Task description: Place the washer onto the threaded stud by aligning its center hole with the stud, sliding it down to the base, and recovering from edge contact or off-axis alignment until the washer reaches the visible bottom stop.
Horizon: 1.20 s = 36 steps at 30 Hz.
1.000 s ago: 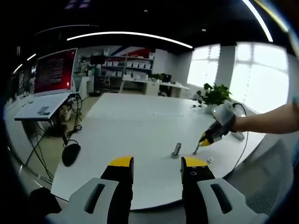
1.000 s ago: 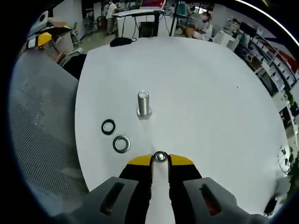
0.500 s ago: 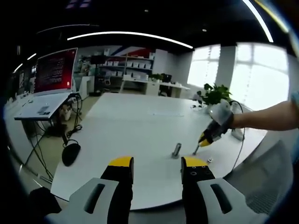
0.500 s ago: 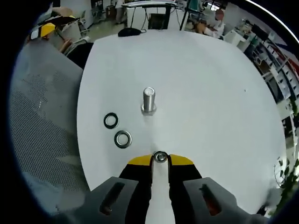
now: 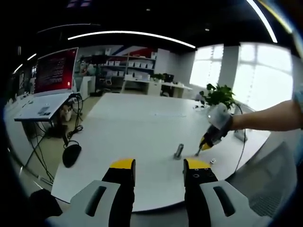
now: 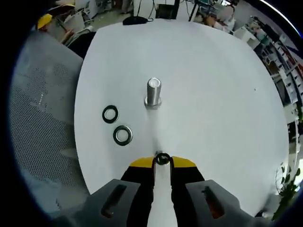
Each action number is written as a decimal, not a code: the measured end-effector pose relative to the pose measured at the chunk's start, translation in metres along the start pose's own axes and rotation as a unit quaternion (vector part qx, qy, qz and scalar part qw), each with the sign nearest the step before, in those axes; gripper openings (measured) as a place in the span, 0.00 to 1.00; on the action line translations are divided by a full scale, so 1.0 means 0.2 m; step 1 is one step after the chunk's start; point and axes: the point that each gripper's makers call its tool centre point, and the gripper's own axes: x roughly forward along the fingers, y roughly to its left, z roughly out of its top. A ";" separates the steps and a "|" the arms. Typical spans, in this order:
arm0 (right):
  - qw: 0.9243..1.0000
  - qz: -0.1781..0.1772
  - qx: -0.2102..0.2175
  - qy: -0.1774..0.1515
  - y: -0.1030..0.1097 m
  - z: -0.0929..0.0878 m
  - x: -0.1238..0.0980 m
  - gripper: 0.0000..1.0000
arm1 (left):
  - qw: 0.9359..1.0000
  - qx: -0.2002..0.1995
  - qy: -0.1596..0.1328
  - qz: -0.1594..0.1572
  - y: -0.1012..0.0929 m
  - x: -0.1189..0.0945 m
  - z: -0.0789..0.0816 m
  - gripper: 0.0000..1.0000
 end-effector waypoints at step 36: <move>0.997 0.040 0.018 0.063 0.15 -0.19 0.07 0.20 | 1.000 -0.006 -0.003 0.005 0.01 0.00 0.00 0.39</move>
